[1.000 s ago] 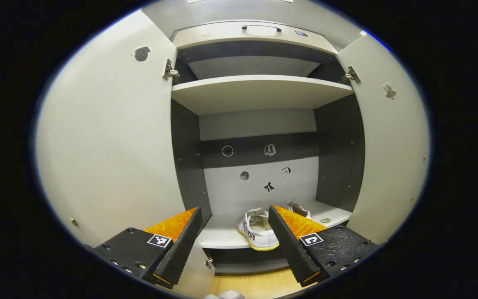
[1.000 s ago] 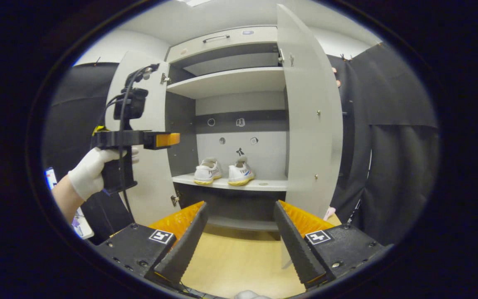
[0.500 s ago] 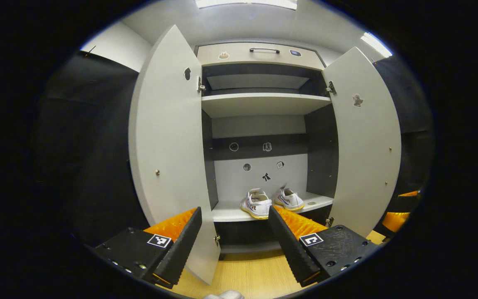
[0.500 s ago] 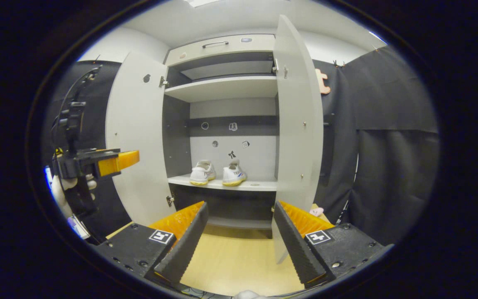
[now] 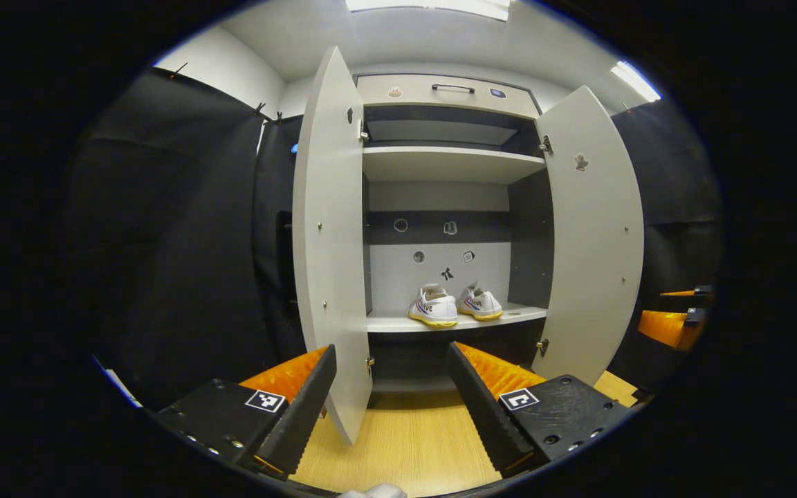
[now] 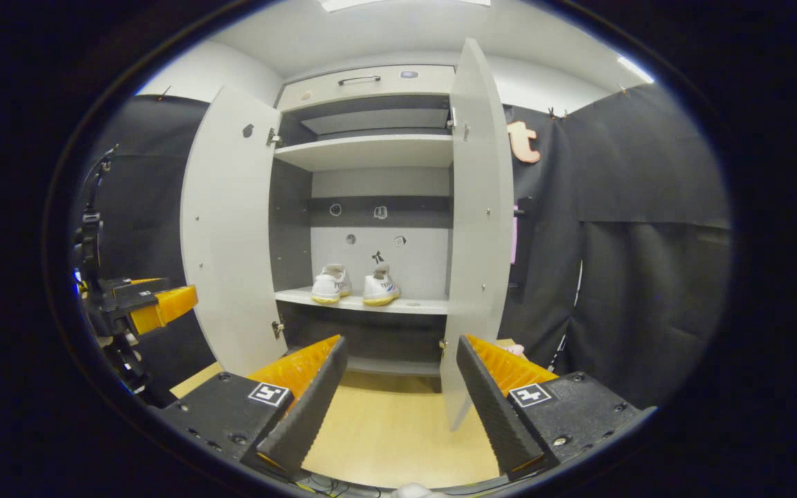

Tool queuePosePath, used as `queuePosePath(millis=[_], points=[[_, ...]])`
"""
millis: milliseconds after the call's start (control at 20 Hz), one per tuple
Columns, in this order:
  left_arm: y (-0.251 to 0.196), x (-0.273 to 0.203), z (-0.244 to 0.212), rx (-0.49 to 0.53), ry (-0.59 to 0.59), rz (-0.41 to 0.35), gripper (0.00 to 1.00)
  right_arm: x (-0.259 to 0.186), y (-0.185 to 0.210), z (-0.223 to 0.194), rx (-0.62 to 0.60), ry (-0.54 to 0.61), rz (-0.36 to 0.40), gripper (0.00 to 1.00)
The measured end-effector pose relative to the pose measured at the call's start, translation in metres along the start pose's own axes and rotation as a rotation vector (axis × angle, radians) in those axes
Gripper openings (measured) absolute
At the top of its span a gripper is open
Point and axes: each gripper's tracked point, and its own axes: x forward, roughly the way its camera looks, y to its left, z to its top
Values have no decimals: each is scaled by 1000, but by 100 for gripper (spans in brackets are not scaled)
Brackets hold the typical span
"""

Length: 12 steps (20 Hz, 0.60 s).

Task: Grab one shoe with the right hand and put it into the shoe cabinet, grab the other shoe with the left hand and put it into the shoe cabinet; then close the right door with the right hand and the left door with the left hand.

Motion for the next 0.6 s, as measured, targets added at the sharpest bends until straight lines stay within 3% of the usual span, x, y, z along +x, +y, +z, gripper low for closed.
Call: queuePosePath(millis=[250,600], points=[[-7,-3,5,-10,-11,-16,96,4,-36,15,13,-17,-51,100],[-25,-3,11,-3,-39,-24,96,28,-165,55,57,-81,-267,100]])
